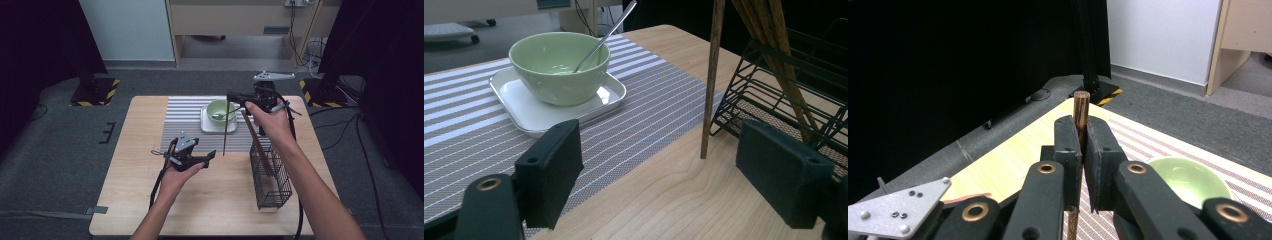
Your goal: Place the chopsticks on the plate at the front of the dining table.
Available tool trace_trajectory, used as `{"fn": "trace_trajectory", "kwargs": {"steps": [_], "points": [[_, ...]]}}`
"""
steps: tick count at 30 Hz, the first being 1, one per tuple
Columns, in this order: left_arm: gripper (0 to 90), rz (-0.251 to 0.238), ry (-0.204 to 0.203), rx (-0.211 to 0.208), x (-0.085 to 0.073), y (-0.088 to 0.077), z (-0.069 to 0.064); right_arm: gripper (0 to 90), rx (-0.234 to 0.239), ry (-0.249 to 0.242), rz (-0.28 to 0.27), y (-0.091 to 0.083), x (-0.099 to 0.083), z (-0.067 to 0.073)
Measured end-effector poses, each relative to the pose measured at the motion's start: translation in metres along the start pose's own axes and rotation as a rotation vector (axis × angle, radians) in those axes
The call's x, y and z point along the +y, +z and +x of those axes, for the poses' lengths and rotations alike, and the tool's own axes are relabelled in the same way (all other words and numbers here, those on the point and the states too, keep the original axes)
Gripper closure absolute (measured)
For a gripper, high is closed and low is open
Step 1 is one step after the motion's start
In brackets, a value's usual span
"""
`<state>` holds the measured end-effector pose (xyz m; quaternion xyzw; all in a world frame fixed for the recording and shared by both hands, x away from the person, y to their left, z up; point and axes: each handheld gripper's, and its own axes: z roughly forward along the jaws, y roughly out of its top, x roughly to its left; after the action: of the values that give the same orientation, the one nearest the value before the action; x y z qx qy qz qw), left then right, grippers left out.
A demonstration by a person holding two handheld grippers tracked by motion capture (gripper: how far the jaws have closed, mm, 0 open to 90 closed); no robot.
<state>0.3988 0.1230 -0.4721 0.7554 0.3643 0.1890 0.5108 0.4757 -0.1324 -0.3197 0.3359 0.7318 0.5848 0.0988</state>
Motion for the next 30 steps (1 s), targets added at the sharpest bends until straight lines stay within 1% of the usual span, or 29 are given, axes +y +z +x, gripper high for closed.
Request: {"fn": "trace_trajectory", "kwargs": {"steps": [3,5,7,11,13,14,16,18,22,28,30], "points": [[19.9,0.004,-0.003,-0.004,0.001,0.003,-0.002,85.2,-0.003,-0.003,0.002,0.002,0.000,0.002],[21.7,-0.004,-0.005,-0.007,0.001,0.003,-0.003,85.2,-0.013,-0.008,0.008,0.004,-0.001,0.003],[24.9,-0.008,-0.008,-0.020,0.003,0.004,-0.004,85.2,-0.005,0.002,0.002,0.006,-0.001,0.004],[30.9,-0.015,-0.004,-0.024,0.005,0.005,-0.007,85.2,0.001,0.004,-0.004,0.008,-0.001,0.008],[34.7,-0.022,-0.015,-0.030,0.005,0.005,-0.008,85.2,0.005,0.007,-0.009,0.009,-0.001,0.009],[37.1,-0.025,-0.014,-0.033,0.005,0.005,-0.008,85.2,0.007,0.010,-0.010,0.009,-0.001,0.010],[40.8,-0.024,-0.008,-0.039,0.005,0.006,-0.010,85.2,0.010,0.010,-0.007,0.010,-0.002,0.011],[44.6,-0.020,0.007,-0.046,0.005,0.007,-0.012,85.2,0.014,0.014,-0.004,0.011,-0.003,0.011],[49.6,-0.012,0.028,-0.049,0.004,0.011,-0.016,85.3,0.014,0.024,-0.004,0.011,-0.004,0.009],[59.0,0.002,0.042,-0.045,0.001,0.019,-0.018,85.2,0.018,0.045,-0.005,0.010,-0.006,0.006],[62.7,0.007,0.043,-0.056,0.000,0.021,-0.020,85.2,0.021,0.048,-0.010,0.008,-0.005,0.005]]}}
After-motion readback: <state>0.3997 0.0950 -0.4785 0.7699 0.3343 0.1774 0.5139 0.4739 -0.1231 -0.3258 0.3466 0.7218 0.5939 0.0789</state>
